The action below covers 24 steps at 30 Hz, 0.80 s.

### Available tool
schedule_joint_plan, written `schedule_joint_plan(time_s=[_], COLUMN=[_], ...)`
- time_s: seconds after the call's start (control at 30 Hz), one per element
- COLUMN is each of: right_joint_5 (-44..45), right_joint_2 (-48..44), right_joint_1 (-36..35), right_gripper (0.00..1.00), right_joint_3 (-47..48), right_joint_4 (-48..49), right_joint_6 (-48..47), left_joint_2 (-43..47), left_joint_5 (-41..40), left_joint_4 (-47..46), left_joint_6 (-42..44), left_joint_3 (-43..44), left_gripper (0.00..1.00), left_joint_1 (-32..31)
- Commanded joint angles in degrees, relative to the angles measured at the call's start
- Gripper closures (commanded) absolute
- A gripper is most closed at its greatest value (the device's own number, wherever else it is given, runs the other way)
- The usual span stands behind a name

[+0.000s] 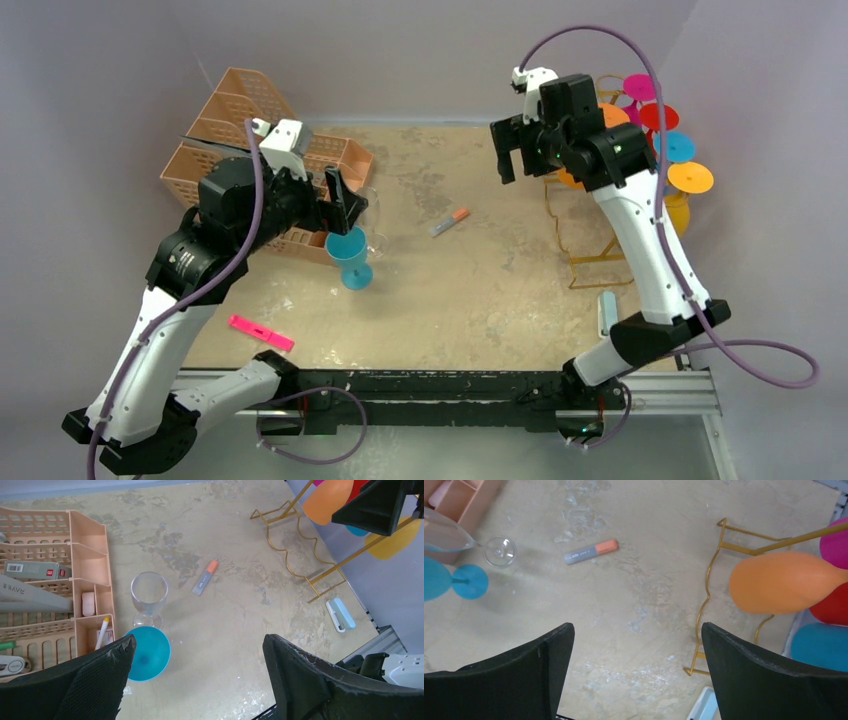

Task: Take the wine glass off the wine glass rack
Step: Pick up the wine glass from the wine rack.

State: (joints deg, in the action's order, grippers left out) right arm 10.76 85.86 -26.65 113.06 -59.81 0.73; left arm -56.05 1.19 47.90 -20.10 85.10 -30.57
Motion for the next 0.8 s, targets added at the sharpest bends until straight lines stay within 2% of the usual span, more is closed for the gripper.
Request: schedule_joint_plan(time_s=[0.0,0.13,0.4,0.63,0.77], right_joint_5=[-8.6,-13.3,-15.2,-16.1,-17.9], right_joint_2=[3.7,5.7,5.8,3.8,3.2], right_joint_1=[4.1,8.4,12.5,13.7,15.4], right_gripper=[0.02,0.05,0.08,0.17,0.27], right_joint_3=[8.5,12.8,15.8,13.7,13.3], right_joint_4=[-6.2,-8.2,-9.6,-9.8,-11.0], right_joint_6=[4.0,6.2,7.1,7.0,6.7], left_joint_2=[-0.2,-0.3,-3.3,-4.5,-5.0], left_joint_5=[0.5,7.2,8.2,9.3,9.7], left_joint_4=[-3.6,-5.5,-4.1,-4.1,-4.6], left_joint_6=[1.2,3.7,3.9,2.8,2.0], left_joint_3=[2.0,2.5,4.9,5.1,5.0], left_gripper=[0.04,0.03,0.02,0.02,0.02], left_joint_1=[-0.2,-0.1,-0.2,-0.2,-0.1])
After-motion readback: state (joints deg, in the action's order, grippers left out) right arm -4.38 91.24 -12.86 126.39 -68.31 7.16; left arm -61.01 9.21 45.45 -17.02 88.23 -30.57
